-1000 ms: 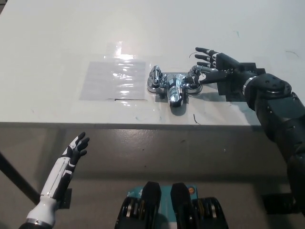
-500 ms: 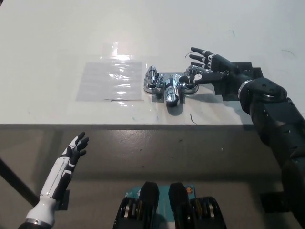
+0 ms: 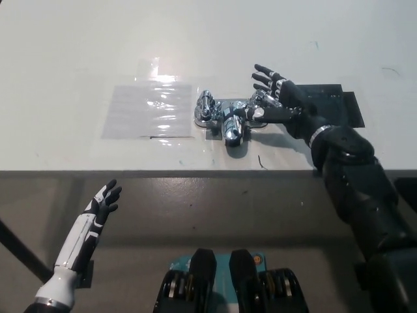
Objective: The faucet is at the center of the desk and the robot turn off the faucet by turning the right faucet handle using the right hand
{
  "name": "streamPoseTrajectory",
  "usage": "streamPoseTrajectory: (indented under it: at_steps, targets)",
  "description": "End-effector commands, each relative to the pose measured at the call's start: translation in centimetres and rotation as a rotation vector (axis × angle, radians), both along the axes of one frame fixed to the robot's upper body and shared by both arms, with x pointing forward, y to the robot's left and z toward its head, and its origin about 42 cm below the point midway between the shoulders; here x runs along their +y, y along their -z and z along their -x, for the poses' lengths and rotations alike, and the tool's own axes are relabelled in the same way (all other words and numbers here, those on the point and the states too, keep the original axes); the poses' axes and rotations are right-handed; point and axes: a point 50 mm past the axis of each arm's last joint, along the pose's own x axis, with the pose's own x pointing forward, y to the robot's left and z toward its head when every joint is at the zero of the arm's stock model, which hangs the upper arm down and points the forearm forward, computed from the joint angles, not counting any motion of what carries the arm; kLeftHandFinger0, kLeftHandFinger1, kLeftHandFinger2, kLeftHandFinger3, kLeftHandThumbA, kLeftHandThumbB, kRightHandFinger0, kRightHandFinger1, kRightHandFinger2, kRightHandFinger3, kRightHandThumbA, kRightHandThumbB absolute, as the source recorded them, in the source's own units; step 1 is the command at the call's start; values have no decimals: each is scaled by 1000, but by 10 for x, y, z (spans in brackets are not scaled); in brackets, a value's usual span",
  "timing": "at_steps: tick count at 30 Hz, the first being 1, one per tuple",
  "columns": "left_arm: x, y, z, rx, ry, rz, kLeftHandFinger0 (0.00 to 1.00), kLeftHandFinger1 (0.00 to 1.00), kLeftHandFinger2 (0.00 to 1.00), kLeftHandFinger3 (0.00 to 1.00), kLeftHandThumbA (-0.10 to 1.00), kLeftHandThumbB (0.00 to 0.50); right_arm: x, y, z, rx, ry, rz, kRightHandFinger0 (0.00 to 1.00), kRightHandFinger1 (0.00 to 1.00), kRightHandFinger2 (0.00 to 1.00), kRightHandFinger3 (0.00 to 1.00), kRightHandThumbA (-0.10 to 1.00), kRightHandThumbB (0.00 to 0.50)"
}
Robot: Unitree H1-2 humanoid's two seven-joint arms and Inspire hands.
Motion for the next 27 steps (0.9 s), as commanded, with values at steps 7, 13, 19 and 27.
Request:
streamPoseTrajectory:
  at_steps: [7,13,19,27]
  targets:
    - [1,-13,-5,-59,35,-22,1000,1000,1000,1000,1000,413,70,-42,15,-238,110,-30,1000,1000,1000,1000,1000,450]
    - [1,-12,-4,-58,37,-15,1000,1000,1000,1000,1000,407,88,-41,23,-204,277,-8,1000,1000,1000,1000,1000,394]
    - [1,-14,-4,-64,35,-25,1000,1000,1000,1000,1000,410,112,-42,29,-262,517,-11,1000,1000,1000,1000,1000,297]
    - [1,-12,-4,-63,35,-19,1000,1000,1000,1000,1000,403,130,-53,32,-220,581,-179,1000,1000,1000,1000,1000,249]
